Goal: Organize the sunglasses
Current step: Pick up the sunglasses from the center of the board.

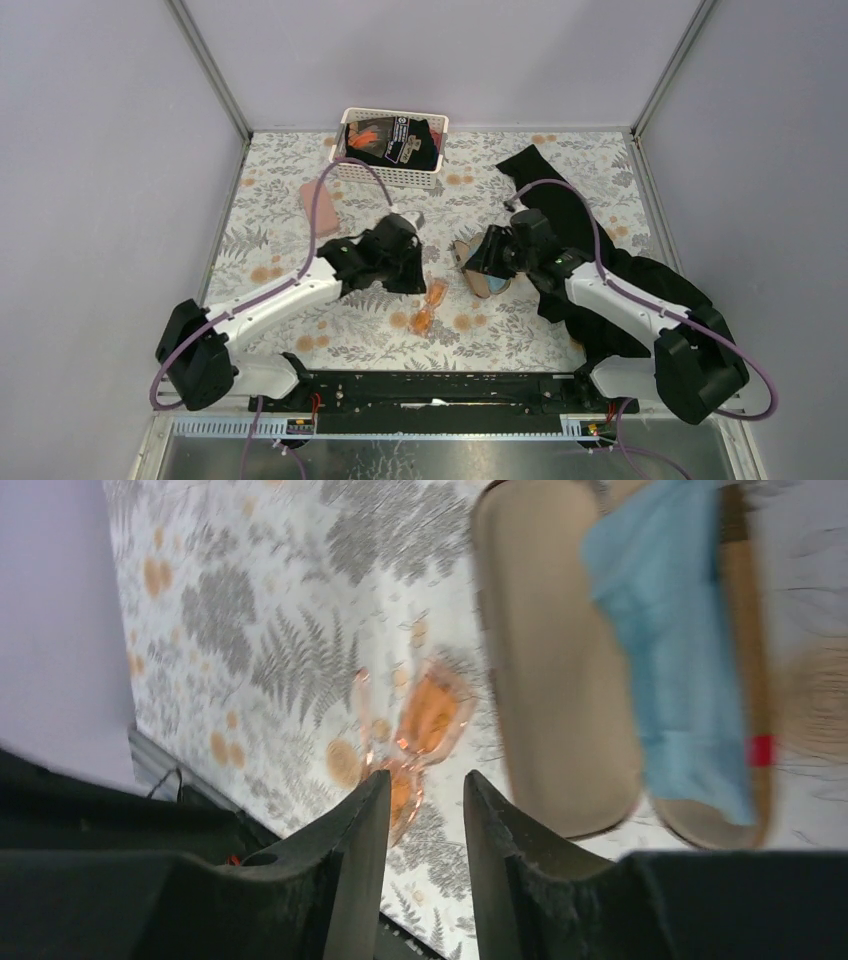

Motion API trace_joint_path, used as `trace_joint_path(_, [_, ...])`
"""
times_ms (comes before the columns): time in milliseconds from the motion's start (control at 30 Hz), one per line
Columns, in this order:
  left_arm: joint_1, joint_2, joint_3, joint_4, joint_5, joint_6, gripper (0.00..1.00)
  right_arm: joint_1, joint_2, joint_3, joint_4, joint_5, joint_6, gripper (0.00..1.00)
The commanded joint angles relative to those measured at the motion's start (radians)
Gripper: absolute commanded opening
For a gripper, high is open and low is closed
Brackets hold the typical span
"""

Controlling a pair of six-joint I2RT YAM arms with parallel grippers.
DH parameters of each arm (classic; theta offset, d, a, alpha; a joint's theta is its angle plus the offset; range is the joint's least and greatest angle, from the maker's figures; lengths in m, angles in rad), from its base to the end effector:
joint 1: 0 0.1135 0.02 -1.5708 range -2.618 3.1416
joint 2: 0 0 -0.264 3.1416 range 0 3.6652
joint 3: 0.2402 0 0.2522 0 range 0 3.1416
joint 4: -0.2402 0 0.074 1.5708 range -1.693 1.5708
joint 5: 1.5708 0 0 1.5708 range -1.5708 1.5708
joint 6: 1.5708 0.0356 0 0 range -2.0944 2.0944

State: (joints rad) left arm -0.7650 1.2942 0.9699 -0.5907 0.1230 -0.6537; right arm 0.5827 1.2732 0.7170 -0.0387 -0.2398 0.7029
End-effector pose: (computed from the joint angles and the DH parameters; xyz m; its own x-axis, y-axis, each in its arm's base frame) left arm 0.1888 -0.1873 0.2596 -0.9047 0.0319 -0.4249 0.2408 0.8610 -0.4480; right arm 0.2227 0.1569 0.2267 -0.8087 0.2191 -0.5459 -0.2306 0.7356 0.6369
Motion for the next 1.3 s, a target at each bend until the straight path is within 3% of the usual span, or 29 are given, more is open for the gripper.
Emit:
trace_joint_path(0, [-0.139, 0.100, 0.064, 0.004, -0.248, -0.041, 0.21, -0.079, -0.069, -0.010, -0.064, 0.067, -0.001, 0.40])
trace_joint_path(167, [-0.280, 0.237, 0.135, -0.011, -0.431, -0.098, 0.18, -0.130, -0.109, 0.004, -0.116, 0.072, -0.038, 0.40])
trace_joint_path(433, [-0.324, 0.338, 0.185, -0.016, -0.494, -0.125, 0.09, -0.144, -0.129, -0.004, -0.127, 0.066, -0.042, 0.40])
trace_joint_path(533, [-0.342, 0.309, 0.192, -0.047, -0.557, -0.145, 0.13, -0.147, -0.131, -0.009, -0.122, 0.064, -0.045, 0.40])
trace_joint_path(667, [-0.363, 0.306, 0.214, -0.127, -0.674, -0.164, 0.29, -0.149, -0.116, -0.010, -0.111, 0.054, -0.041, 0.40])
trace_joint_path(733, [-0.369, 0.325, 0.226, -0.162, -0.710, -0.169, 0.30, -0.150, -0.108, -0.011, -0.104, 0.053, -0.037, 0.40])
trace_joint_path(1067, [-0.370, 0.377, 0.201, -0.125, -0.716, -0.164, 0.25, -0.149, -0.081, 0.001, -0.090, 0.038, -0.039, 0.40])
trace_joint_path(1267, [-0.370, 0.417, 0.137, -0.042, -0.673, -0.151, 0.17, -0.149, -0.077, -0.001, -0.092, 0.035, -0.038, 0.40])
